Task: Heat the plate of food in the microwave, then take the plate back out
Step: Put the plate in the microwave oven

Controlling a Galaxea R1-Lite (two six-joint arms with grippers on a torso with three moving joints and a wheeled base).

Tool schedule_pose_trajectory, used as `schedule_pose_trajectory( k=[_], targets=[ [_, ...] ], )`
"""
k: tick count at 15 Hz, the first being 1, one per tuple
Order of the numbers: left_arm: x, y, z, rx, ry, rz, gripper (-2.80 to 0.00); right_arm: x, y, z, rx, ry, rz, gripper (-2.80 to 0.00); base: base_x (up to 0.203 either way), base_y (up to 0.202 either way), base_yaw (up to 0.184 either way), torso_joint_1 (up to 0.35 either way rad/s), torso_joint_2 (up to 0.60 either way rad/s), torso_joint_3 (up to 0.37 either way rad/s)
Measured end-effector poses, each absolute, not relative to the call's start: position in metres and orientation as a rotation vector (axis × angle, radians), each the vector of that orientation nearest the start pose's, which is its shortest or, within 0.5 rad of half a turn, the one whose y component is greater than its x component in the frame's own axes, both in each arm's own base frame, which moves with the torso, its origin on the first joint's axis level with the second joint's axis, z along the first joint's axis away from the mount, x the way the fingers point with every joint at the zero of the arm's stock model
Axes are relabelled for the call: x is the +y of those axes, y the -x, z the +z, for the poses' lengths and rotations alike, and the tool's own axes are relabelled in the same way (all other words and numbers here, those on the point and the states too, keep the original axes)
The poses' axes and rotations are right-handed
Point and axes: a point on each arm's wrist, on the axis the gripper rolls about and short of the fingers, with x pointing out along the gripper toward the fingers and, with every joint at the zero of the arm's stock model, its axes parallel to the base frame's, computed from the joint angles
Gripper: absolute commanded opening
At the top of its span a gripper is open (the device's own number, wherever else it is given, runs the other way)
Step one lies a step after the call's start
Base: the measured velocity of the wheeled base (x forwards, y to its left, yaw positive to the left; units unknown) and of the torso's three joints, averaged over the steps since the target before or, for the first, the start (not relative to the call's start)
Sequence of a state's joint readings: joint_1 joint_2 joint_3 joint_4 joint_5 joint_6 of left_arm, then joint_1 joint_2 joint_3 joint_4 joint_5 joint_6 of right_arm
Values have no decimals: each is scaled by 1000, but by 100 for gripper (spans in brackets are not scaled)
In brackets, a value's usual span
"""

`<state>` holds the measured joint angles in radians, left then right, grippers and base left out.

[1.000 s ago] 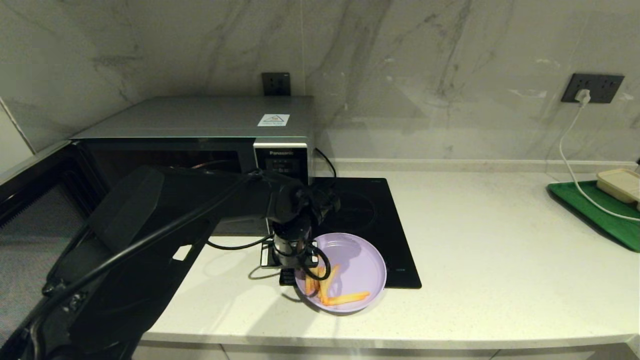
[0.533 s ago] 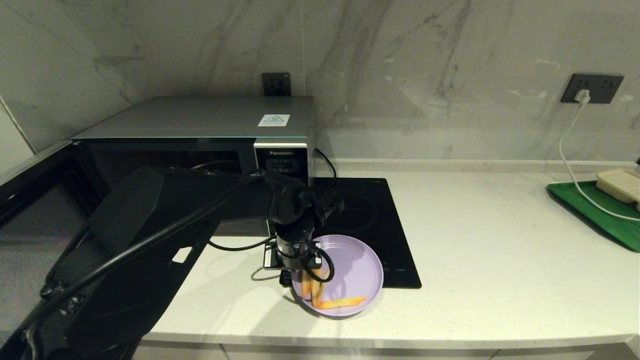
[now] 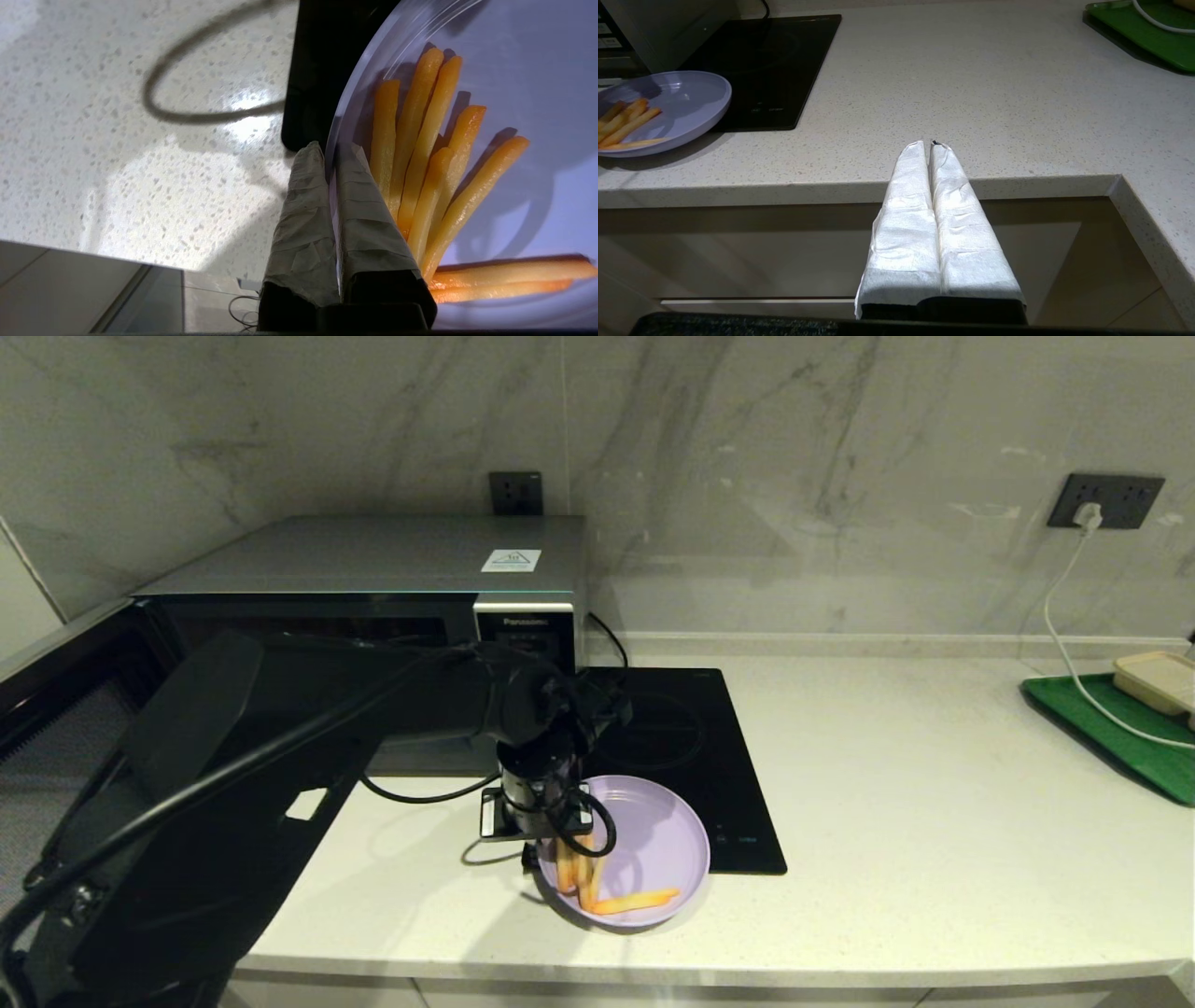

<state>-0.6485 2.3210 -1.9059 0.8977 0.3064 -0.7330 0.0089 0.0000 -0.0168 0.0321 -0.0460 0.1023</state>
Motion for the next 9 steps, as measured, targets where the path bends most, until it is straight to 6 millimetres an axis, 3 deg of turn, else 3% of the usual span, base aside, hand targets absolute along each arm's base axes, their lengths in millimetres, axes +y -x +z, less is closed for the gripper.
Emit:
schedule_pose_trajectory(
  k=[9],
  targets=[
    [-224,-323,133,1211,106,205,-280,-1,24,77,13,-102,-38,-280,0,0,0,0,0,0]
  ],
)
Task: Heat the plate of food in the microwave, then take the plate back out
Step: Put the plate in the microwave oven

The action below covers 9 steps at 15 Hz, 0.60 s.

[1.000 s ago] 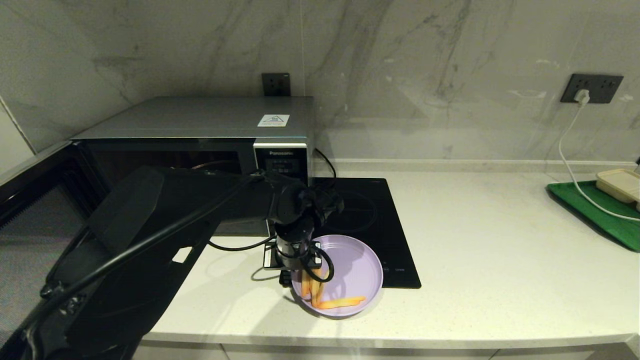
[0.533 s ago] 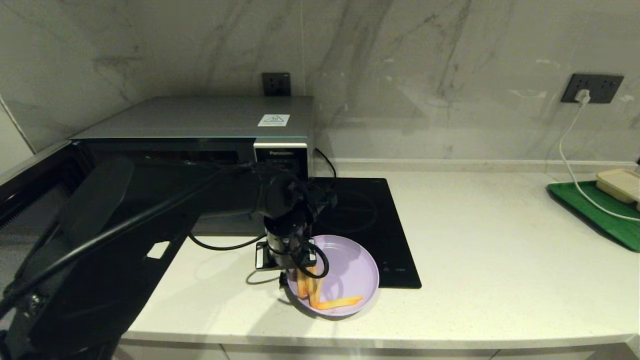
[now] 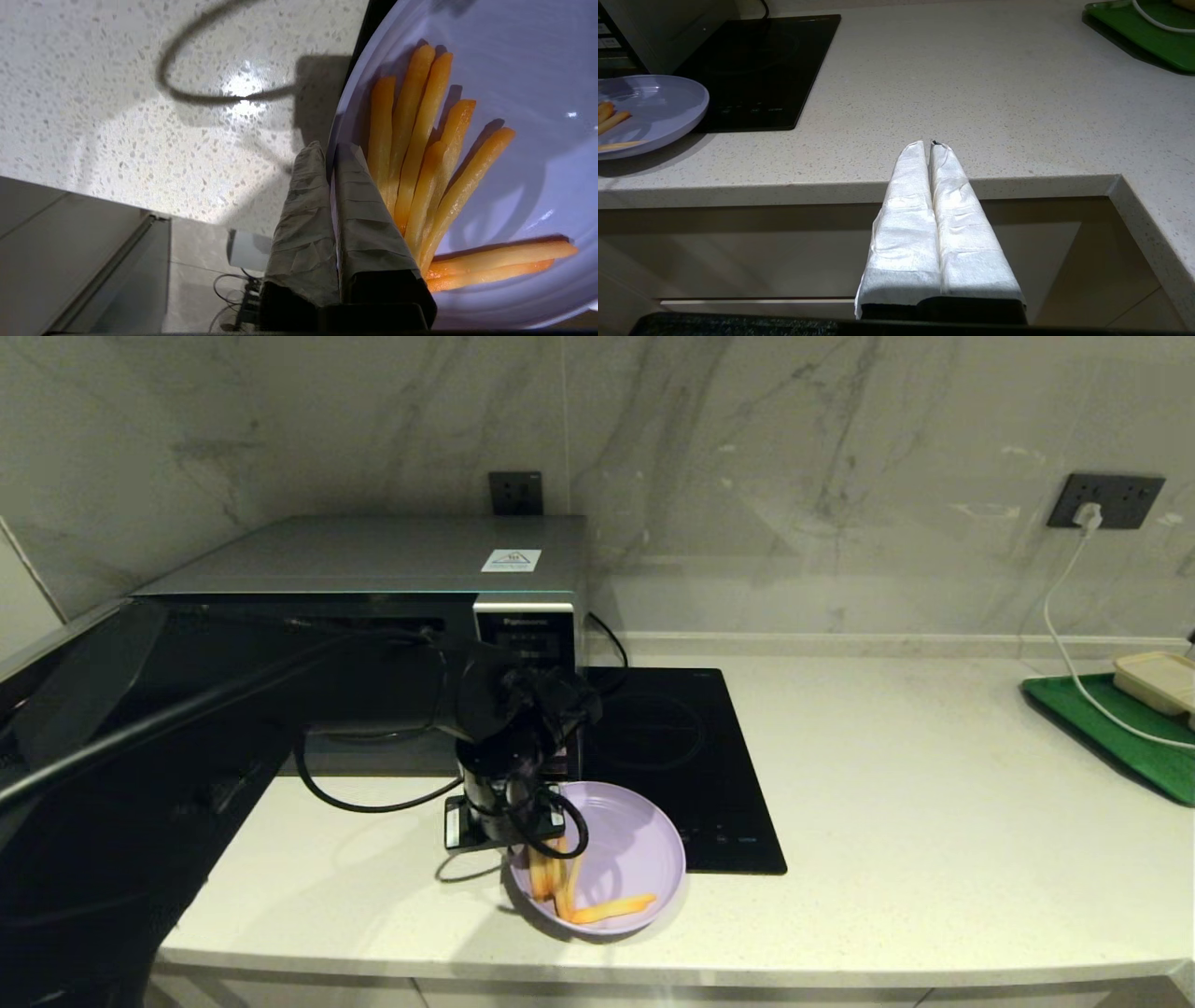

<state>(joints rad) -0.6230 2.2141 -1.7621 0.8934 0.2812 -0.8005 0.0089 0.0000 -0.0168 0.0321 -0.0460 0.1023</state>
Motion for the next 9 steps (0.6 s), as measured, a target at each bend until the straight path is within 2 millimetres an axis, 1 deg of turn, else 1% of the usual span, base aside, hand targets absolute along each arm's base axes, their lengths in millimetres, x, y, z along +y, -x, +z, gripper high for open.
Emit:
schedule_pose_trajectory(
  k=[3,9],
  targets=[
    [-218,-319,141,1208,130,202,-280,-1,24,77,13,-102,-38,-280,0,0,0,0,0,0],
    [-194,-313,153,1221,170,225,-280,-1,24,77,13,-102,-37,-280,0,0,0,0,0,0]
  ],
)
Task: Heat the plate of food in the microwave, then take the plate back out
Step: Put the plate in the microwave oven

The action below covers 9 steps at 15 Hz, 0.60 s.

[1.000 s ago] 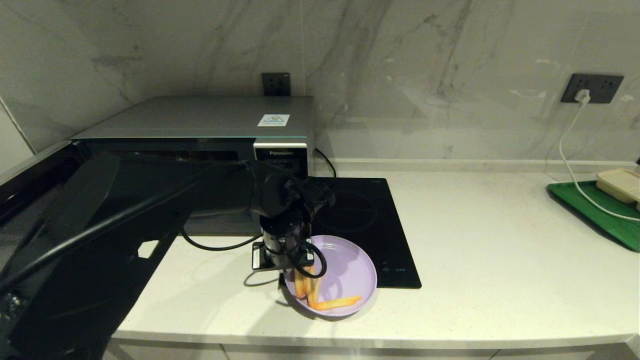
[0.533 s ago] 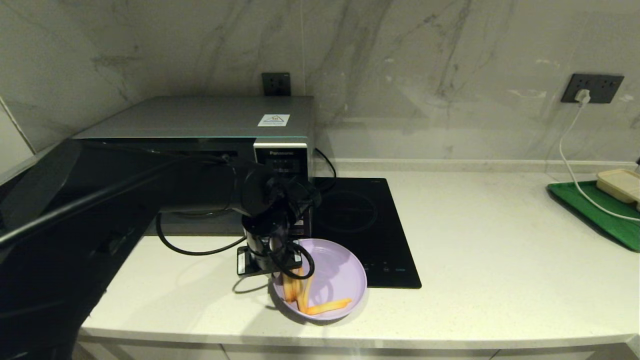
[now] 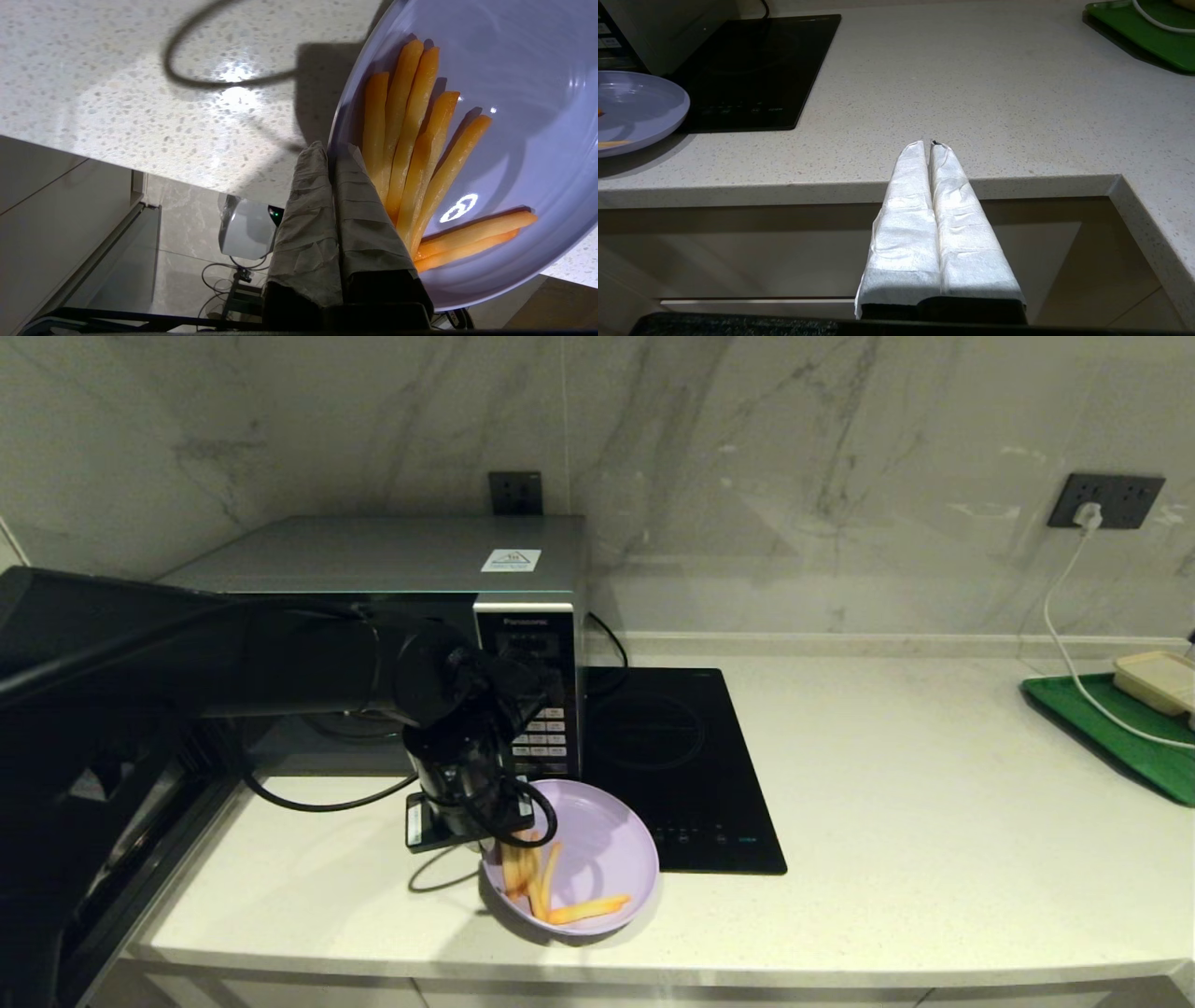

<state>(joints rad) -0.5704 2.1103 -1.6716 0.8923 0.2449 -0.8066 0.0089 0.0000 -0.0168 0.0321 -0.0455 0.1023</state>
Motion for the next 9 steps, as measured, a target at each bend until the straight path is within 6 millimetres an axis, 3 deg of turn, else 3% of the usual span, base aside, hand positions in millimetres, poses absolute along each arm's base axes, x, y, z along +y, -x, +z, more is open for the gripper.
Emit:
schedule_pose_trajectory(
  k=[9],
  targets=[
    [-151,-311,160,1255,292,277,-280,-1,24,77,13,-102,-38,-280,0,0,0,0,0,0]
  ],
)
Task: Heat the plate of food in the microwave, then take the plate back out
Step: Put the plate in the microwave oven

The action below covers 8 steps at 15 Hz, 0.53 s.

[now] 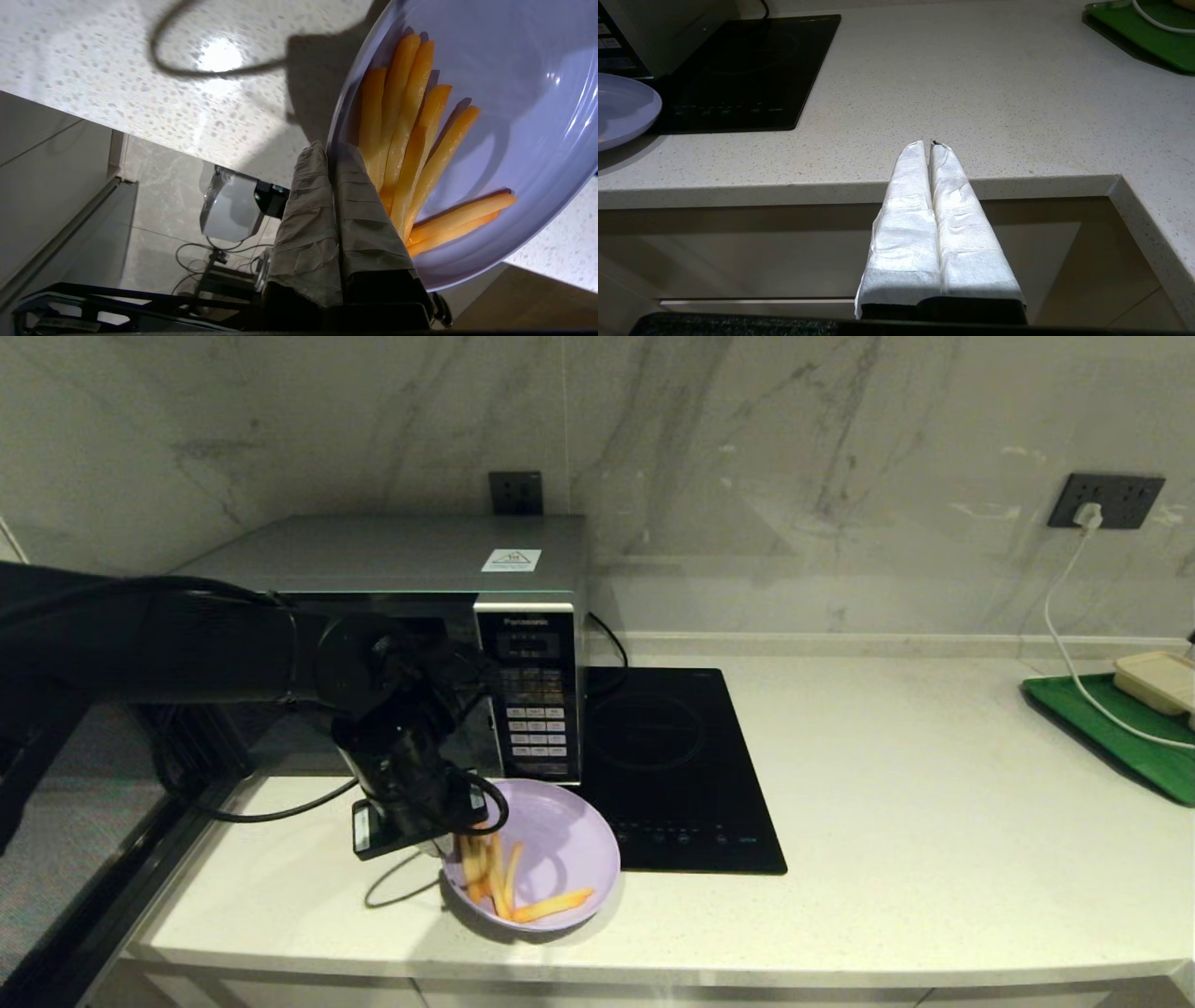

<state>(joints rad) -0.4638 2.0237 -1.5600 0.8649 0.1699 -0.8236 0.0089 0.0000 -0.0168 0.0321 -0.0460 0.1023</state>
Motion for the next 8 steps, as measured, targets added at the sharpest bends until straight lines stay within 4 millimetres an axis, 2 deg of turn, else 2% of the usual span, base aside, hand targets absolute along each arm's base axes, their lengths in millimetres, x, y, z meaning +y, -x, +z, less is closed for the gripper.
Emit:
schedule_pose_trajectory(
  k=[4,8],
  targets=[
    [-130,-310,162,1245,333,309,-280,-1,24,77,13,-102,-38,-280,0,0,0,0,0,0],
    [-112,-309,176,1228,412,302,-280,-1,24,77,13,-102,-38,-280,0,0,0,0,0,0]
  ],
)
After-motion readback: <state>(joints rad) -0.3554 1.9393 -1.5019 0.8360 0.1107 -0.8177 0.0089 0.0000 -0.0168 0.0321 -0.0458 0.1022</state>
